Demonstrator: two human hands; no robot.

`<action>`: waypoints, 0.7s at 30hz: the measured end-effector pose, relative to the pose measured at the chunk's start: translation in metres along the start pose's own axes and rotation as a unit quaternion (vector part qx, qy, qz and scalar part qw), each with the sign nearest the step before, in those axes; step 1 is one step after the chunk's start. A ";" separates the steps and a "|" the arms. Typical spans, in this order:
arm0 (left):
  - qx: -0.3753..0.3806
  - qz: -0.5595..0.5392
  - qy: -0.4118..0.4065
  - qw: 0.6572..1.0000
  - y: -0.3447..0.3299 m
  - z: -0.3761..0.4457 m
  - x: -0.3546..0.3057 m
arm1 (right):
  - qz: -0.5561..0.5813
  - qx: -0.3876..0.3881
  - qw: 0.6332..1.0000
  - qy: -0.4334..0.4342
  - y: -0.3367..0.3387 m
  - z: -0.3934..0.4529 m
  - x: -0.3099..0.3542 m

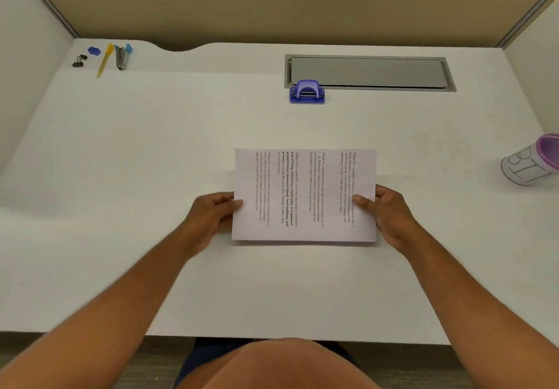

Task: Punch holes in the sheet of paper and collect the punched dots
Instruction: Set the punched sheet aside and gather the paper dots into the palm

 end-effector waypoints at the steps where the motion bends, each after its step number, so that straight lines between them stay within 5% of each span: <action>1: 0.001 0.037 -0.004 0.999 0.002 0.002 -0.008 | -0.004 0.000 1.000 0.013 -0.001 -0.001 0.004; 12: -0.111 0.326 -0.166 0.924 -0.006 0.009 -0.063 | -0.127 -0.089 0.977 0.150 0.001 -0.011 0.055; 21: -0.138 0.374 -0.206 0.894 -0.020 0.005 -0.084 | -0.137 -0.113 0.969 0.174 0.016 -0.008 0.075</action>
Point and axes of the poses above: each hand's wrist, its own z-axis towards the middle knuckle, its own y-axis out of the back of the hand, x = y × z, the point moved 2 cm from there along z, towards the middle knuckle, and after that the axes turned 15 degrees about x, right-handed, at the moved point
